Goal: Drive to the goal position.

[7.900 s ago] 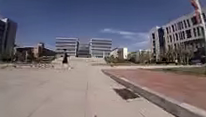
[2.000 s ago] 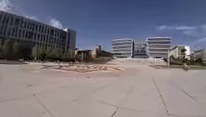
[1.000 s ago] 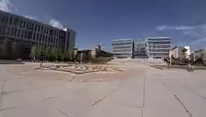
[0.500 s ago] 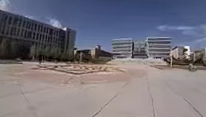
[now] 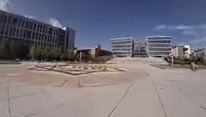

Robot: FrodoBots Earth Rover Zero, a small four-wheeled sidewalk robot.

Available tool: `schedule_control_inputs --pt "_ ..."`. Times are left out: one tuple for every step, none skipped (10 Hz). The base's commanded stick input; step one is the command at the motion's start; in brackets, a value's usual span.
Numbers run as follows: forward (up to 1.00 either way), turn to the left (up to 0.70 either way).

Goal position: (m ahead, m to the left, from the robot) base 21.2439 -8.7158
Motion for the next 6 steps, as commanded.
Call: schedule_control_inputs --pt "0.67 -0.01" --pt "0.67 -0.01" --pt "0.67 -0.01" --pt "0.67 -0.01" --pt "0.67 -0.01" --pt "0.67 -0.01"
